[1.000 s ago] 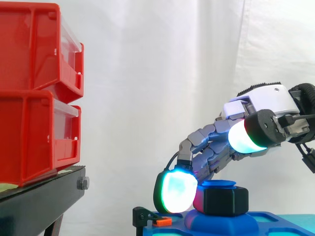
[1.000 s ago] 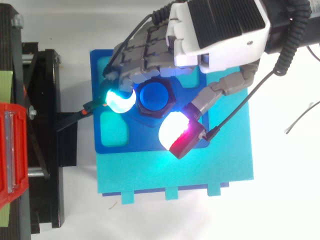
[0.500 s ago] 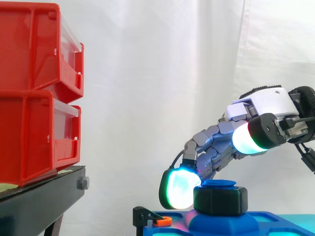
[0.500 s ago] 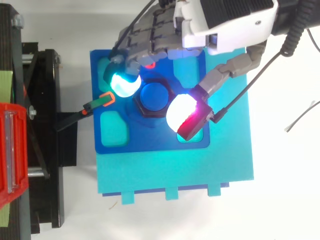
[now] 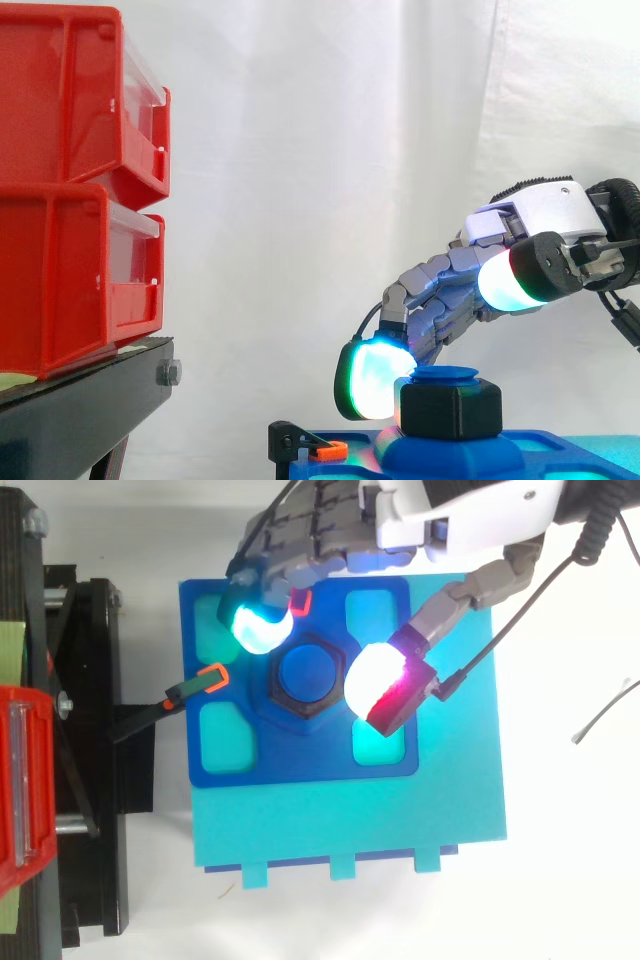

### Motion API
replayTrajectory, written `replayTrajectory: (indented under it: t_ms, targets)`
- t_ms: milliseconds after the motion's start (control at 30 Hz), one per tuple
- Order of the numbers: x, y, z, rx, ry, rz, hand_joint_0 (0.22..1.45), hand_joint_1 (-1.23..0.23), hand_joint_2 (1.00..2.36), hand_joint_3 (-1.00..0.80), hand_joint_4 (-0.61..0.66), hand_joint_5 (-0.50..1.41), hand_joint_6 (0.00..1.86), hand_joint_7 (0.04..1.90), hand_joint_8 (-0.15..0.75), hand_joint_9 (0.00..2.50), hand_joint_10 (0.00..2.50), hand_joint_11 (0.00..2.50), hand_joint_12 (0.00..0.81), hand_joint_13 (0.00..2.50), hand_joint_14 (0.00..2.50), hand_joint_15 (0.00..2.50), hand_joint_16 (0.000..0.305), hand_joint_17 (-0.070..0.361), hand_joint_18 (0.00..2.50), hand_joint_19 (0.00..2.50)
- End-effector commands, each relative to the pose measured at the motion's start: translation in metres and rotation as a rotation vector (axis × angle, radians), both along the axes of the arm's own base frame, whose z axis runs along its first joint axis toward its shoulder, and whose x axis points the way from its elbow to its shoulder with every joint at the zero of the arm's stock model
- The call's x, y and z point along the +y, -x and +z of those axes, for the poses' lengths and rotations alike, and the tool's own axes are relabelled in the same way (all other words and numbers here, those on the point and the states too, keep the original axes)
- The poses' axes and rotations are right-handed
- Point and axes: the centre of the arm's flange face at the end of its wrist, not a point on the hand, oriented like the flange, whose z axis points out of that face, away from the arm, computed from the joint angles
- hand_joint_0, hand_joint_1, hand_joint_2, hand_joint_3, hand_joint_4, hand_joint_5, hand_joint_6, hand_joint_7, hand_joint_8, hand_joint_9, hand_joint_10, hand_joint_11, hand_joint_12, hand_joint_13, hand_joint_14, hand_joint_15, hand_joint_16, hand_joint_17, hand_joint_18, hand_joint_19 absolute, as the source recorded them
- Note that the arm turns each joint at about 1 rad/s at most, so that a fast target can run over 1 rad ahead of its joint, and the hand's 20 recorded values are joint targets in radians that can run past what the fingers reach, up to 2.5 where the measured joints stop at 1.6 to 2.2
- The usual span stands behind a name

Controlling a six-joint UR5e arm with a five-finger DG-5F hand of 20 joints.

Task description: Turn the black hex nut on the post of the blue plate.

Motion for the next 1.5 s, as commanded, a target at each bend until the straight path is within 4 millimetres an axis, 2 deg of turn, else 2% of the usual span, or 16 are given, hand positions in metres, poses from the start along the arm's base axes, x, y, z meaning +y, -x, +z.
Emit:
replayTrajectory:
  t_ms: [0, 333, 700, 1033, 1467]
  targets:
    - [-0.003, 0.001, 0.000, -0.001, 0.002, 0.000, 0.50, -0.26, 1.00, -0.50, 0.26, -0.20, 0.50, 0.79, 0.299, 0.47, 0.00, 0.00, 0.383, 0.48, 0.00, 0.12, 0.053, 0.119, 0.42, 0.35]
    - [-0.005, 0.000, 0.001, -0.014, 0.000, -0.001, 0.50, -0.26, 1.00, -0.50, 0.26, -0.20, 0.50, 0.79, 0.300, 0.47, 0.00, 0.00, 0.383, 0.48, 0.00, 0.13, 0.053, 0.120, 0.43, 0.35]
    - [-0.001, -0.008, 0.014, -0.047, -0.008, 0.001, 0.50, -0.25, 1.00, -0.50, 0.26, -0.20, 0.50, 0.78, 0.300, 0.46, 0.00, 0.00, 0.384, 0.48, 0.00, 0.13, 0.053, 0.119, 0.43, 0.35]
    - [0.016, -0.017, 0.017, -0.069, -0.019, -0.007, 0.50, -0.25, 1.00, -0.50, 0.26, -0.20, 0.50, 0.79, 0.302, 0.47, 0.00, 0.00, 0.384, 0.48, 0.00, 0.12, 0.053, 0.120, 0.43, 0.34]
    - [0.048, -0.025, 0.014, -0.045, -0.015, -0.019, 0.49, -0.25, 1.00, -0.50, 0.26, -0.20, 0.50, 0.79, 0.303, 0.47, 0.00, 0.00, 0.387, 0.48, 0.00, 0.12, 0.054, 0.121, 0.43, 0.34]
